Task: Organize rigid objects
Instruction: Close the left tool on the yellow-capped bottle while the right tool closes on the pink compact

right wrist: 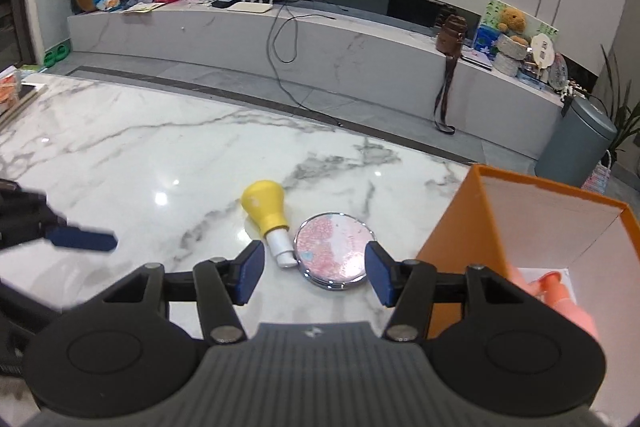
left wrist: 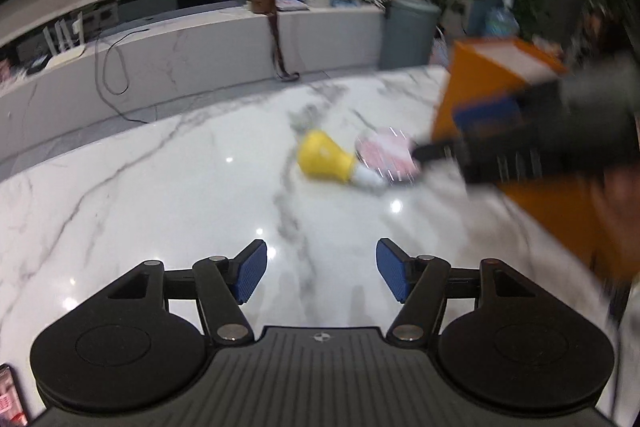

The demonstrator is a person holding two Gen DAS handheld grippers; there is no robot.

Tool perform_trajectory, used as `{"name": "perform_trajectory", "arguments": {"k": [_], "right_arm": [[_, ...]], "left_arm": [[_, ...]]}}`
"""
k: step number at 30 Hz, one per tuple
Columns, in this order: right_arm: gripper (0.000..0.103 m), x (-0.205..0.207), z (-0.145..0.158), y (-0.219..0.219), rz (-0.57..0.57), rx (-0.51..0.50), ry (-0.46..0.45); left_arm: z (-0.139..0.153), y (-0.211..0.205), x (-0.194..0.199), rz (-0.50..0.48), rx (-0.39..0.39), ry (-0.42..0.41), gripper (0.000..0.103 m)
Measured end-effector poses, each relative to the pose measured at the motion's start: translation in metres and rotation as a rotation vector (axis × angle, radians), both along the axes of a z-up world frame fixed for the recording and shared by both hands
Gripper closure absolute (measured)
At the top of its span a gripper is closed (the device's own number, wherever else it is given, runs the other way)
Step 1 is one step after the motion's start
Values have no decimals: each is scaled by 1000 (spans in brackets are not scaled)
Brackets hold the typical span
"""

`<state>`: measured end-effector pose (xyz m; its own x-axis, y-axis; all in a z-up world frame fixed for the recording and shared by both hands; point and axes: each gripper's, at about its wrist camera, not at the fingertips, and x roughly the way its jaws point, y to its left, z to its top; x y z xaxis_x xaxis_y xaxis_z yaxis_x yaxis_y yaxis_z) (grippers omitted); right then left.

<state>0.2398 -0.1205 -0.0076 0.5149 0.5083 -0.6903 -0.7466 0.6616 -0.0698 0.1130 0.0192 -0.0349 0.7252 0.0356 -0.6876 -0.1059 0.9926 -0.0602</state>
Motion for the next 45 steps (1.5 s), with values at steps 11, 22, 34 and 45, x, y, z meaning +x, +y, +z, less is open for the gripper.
{"name": "perform_trajectory", "arguments": {"k": [11, 22, 34, 45], "right_arm": [[47, 6, -38, -14, -313, 208, 98], [45, 4, -49, -10, -310, 175, 89], [36, 11, -56, 2, -291, 191, 40], [25, 27, -75, 24, -278, 120, -28]], "left_arm": [[3, 14, 72, 84, -68, -27, 27], [-28, 13, 99, 134, -163, 45, 40], [-18, 53, 51, 131, -160, 87, 44], [-14, 54, 21, 81, -147, 107, 44]]}}
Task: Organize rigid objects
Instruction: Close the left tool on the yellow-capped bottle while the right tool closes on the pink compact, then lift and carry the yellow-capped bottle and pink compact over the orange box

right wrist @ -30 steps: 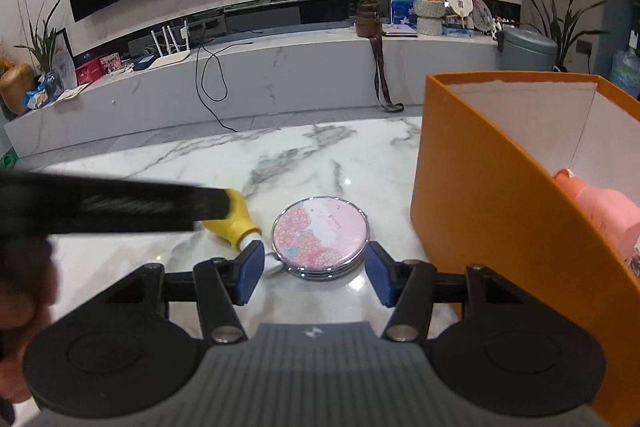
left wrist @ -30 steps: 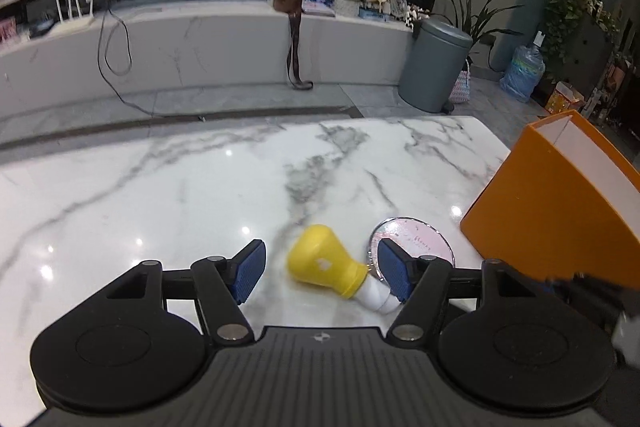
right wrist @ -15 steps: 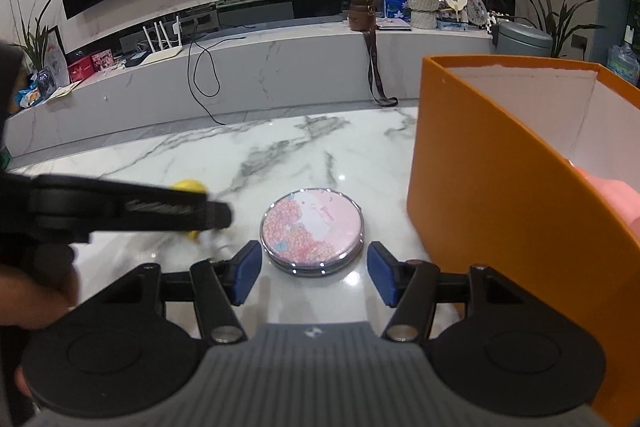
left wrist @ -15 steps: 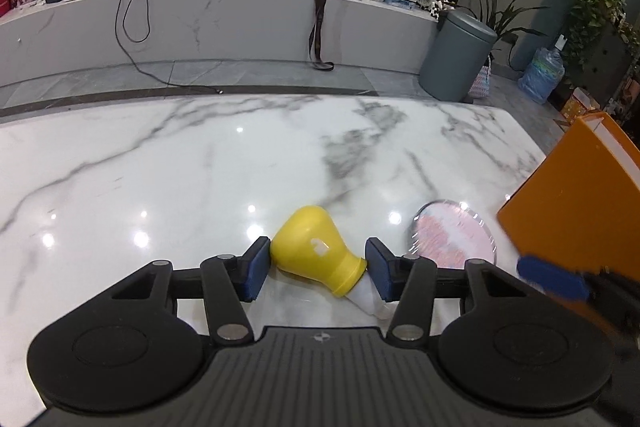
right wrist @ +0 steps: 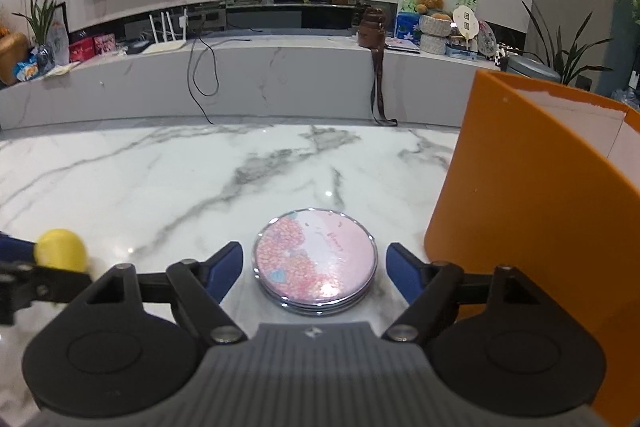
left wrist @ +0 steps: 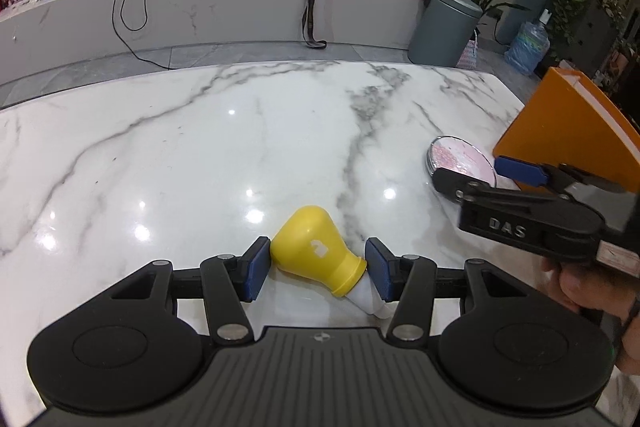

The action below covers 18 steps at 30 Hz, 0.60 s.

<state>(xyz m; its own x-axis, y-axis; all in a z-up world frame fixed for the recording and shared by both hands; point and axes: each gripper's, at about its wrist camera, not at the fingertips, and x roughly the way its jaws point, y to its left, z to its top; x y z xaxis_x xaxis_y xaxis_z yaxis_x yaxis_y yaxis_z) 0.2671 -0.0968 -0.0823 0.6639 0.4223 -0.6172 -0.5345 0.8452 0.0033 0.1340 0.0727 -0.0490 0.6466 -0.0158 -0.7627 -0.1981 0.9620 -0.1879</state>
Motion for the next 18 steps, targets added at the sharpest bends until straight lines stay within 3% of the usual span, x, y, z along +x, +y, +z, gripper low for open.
{"name": "perform_trajectory", "arguments": {"k": [11, 12, 14, 18], "right_arm": [[25, 12, -8, 7, 7, 1, 25], [26, 12, -8, 7, 10, 0, 26], [31, 12, -7, 7, 24, -3, 27], [31, 11, -5, 6, 35, -9, 34]], "left_arm": [[-8, -14, -1, 41, 88, -49, 40], [-8, -15, -1, 44, 92, -55, 45], [-9, -16, -2, 51, 97, -63, 45], [-9, -15, -6, 54, 77, -76, 46]]}}
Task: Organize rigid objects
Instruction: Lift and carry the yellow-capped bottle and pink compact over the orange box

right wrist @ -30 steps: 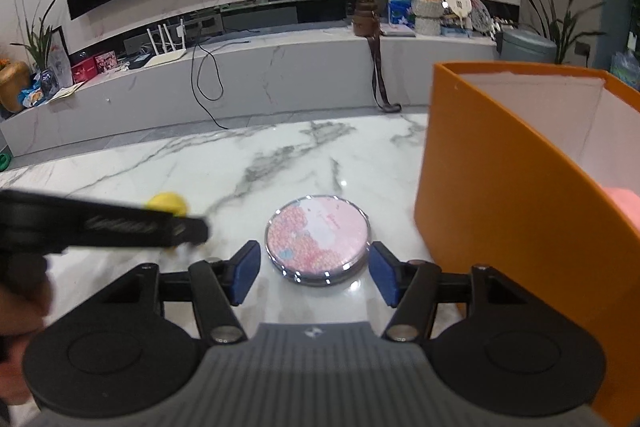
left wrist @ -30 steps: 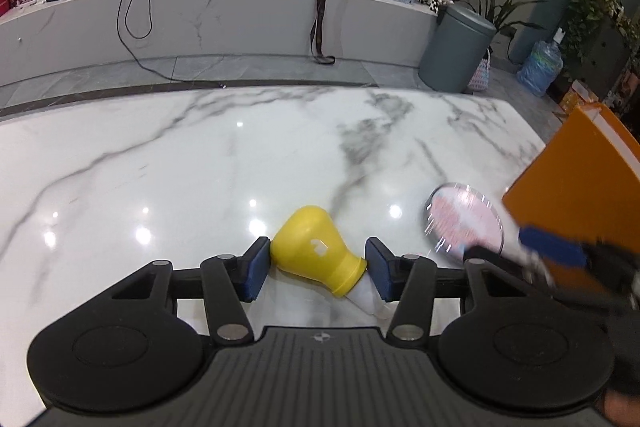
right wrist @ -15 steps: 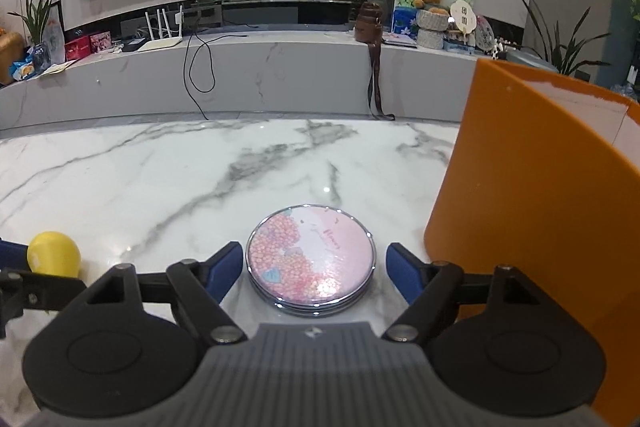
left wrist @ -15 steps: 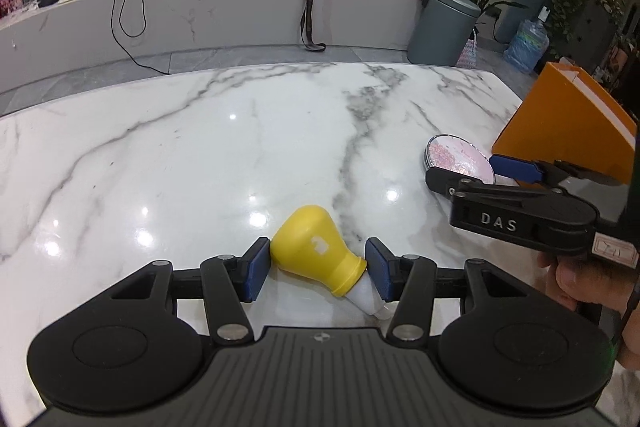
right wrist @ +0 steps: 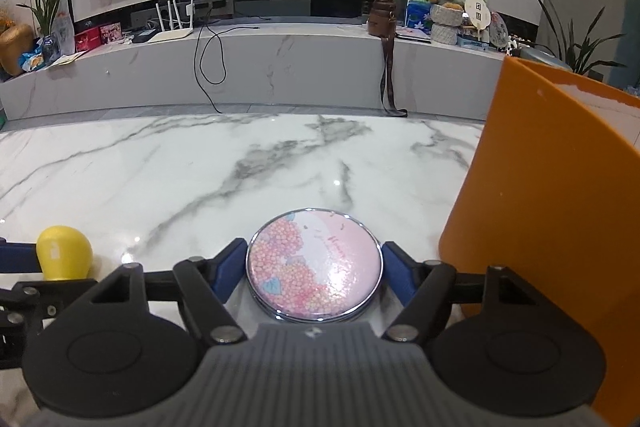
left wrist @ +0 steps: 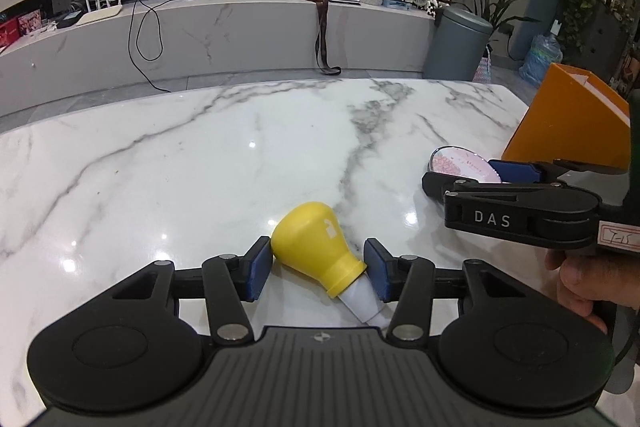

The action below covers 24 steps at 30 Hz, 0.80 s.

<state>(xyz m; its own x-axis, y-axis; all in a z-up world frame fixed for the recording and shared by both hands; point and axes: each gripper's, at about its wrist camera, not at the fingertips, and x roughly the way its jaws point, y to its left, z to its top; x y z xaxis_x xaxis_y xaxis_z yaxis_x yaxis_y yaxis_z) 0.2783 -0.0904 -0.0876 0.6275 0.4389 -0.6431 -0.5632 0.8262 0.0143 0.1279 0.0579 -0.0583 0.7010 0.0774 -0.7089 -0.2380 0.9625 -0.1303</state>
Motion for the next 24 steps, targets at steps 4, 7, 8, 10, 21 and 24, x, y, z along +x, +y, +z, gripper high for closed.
{"name": "perform_trajectory", "arguments": {"k": [4, 7, 8, 10, 21, 24], "right_arm": [[31, -1, 2, 0, -1, -6, 12], [31, -4, 4, 1, 8, -13, 13], [31, -6, 6, 1, 11, -14, 9], [31, -10, 10, 1, 18, -12, 2], [31, -23, 41, -7, 32, 18, -25], [31, -27, 50, -10, 36, 19, -31]], "left_arm": [[2, 2, -5, -8, -34, -3, 46], [5, 2, -8, -9, -31, -3, 46], [7, 1, -9, -9, -30, -5, 46], [11, 0, -11, -11, -29, -8, 46], [36, -13, -23, -20, 2, -25, 46], [43, -17, -25, -27, 15, -28, 46]]}}
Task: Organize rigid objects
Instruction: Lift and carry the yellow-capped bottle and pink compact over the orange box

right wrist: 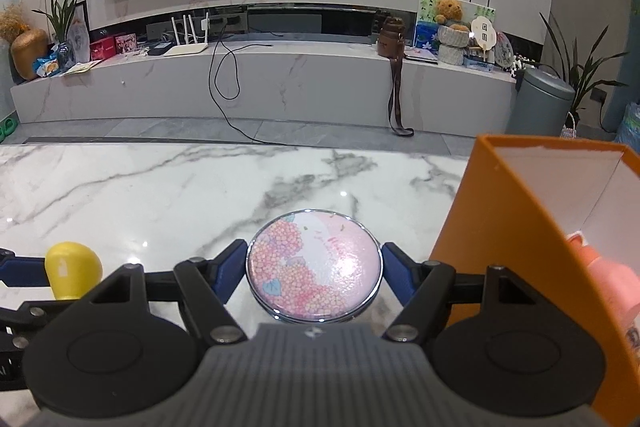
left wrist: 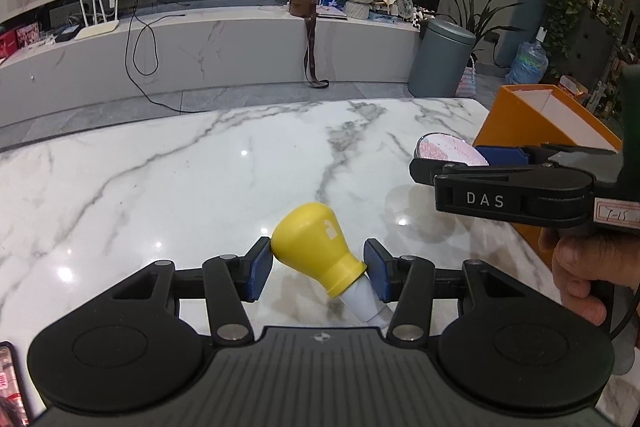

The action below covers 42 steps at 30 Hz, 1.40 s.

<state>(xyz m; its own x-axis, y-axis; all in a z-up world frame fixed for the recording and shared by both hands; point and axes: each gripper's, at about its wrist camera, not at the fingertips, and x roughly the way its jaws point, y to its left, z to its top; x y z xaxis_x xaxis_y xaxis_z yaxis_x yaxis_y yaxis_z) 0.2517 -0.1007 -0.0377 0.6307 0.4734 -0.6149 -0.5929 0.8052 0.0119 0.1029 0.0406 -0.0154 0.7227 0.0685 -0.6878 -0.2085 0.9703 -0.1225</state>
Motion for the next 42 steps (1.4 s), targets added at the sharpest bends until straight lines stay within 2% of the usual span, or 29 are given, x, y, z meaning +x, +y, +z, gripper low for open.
{"name": "perform_trajectory", "arguments": {"k": [7, 16, 27, 33, 42], "right_arm": [[31, -11, 25, -12, 7, 7, -40], [31, -16, 61, -32, -3, 69, -64], [31, -16, 107, -74, 23, 110, -83], [31, -5, 127, -114, -7, 140, -55], [31, 22, 141, -201, -134, 184, 11]], "left_arm": [[16, -11, -3, -11, 34, -10, 46], [43, -32, 0, -36, 80, -39, 46], [80, -77, 15, -114, 125, -93, 46], [89, -107, 30, -173, 125, -109, 46], [96, -159, 56, -275, 133, -128, 46]]}}
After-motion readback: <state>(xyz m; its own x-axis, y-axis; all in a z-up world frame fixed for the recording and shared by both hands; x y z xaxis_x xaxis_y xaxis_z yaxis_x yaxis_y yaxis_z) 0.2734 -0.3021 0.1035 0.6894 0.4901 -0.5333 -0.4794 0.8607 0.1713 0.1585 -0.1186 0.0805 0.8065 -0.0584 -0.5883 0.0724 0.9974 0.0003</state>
